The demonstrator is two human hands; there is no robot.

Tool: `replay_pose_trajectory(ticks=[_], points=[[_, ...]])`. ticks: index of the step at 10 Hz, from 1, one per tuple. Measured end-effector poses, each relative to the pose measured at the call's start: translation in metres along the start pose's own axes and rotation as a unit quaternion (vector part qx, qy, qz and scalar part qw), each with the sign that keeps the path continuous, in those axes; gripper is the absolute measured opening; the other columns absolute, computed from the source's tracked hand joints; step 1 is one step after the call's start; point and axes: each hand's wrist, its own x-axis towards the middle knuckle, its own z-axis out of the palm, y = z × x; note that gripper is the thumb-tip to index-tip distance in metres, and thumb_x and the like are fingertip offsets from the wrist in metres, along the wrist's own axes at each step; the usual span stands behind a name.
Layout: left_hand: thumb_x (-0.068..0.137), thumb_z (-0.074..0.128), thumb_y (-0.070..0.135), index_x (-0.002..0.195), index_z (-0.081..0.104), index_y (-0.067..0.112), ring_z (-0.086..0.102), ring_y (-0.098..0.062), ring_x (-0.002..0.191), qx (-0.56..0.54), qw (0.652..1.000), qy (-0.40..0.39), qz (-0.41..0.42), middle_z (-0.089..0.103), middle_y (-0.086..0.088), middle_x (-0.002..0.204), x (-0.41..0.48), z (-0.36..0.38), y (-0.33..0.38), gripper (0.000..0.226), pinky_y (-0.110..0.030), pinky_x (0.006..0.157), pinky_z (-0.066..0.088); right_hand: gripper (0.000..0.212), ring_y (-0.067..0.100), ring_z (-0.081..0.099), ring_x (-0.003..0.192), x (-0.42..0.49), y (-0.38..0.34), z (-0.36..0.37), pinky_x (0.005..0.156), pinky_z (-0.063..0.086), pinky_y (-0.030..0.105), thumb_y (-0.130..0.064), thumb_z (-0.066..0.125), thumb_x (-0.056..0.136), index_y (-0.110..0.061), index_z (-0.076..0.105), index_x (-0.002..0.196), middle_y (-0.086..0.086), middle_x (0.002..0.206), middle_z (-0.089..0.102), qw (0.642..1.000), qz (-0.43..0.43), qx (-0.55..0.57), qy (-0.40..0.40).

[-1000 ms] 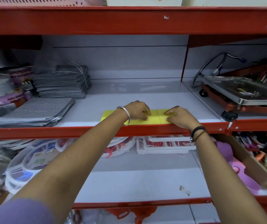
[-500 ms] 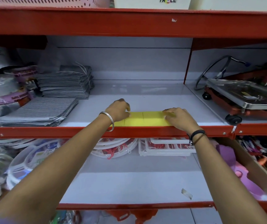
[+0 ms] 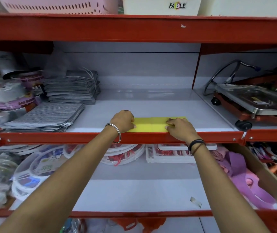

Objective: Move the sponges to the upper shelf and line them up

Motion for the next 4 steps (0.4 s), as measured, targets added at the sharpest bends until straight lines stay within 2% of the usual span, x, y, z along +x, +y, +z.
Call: replay_pose_trajectory(ticks=[1,2,3,4], points=[[0.09,0.058,0.022,0.115,0.065,0.008,0.055,-0.031,0.111,0.02,1.0,0.011,0.009,0.059,-0.013,0.121,-0.006,0.0,0.004,0.029,-0.037,0.093,0.046,0.042,0.034,0.045,0.131,-0.003,-0.003,0.003,0.107,0.039,0.038,-0.023,0.041,0.096,-0.011,0.051,0.135,0.01,0.145,0.049,0.999,-0.001,-0.033,-0.005],[0.09,0.047,0.004,0.115,0.064,0.006,0.057,-0.033,0.108,0.03,0.999,0.003,0.021,0.059,-0.016,0.122,-0.015,-0.003,0.006,0.03,-0.039,0.09,0.048,0.043,0.035,0.04,0.134,-0.011,-0.008,0.0,0.108,0.035,0.039,-0.019,0.034,0.099,-0.008,0.044,0.139,0.013,0.149,0.041,0.999,0.0,-0.026,-0.035],[0.09,0.042,0.005,0.117,0.061,0.011,0.058,-0.037,0.104,0.025,0.999,0.028,0.029,0.06,-0.018,0.119,-0.021,-0.016,0.003,0.034,-0.04,0.082,0.048,0.043,0.031,0.036,0.139,-0.017,-0.011,-0.008,0.113,0.033,0.039,-0.02,0.034,0.1,-0.008,0.043,0.14,0.011,0.152,0.039,0.999,-0.023,0.035,-0.017],[0.091,0.04,0.009,0.118,0.057,0.016,0.058,-0.036,0.104,0.028,0.987,0.15,0.055,0.062,-0.012,0.118,-0.026,-0.042,0.005,0.033,-0.041,0.08,0.049,0.041,0.028,0.043,0.135,-0.025,-0.022,-0.027,0.11,0.037,0.041,-0.027,0.034,0.101,-0.011,0.048,0.137,0.009,0.146,0.047,0.986,-0.065,0.111,0.107]])
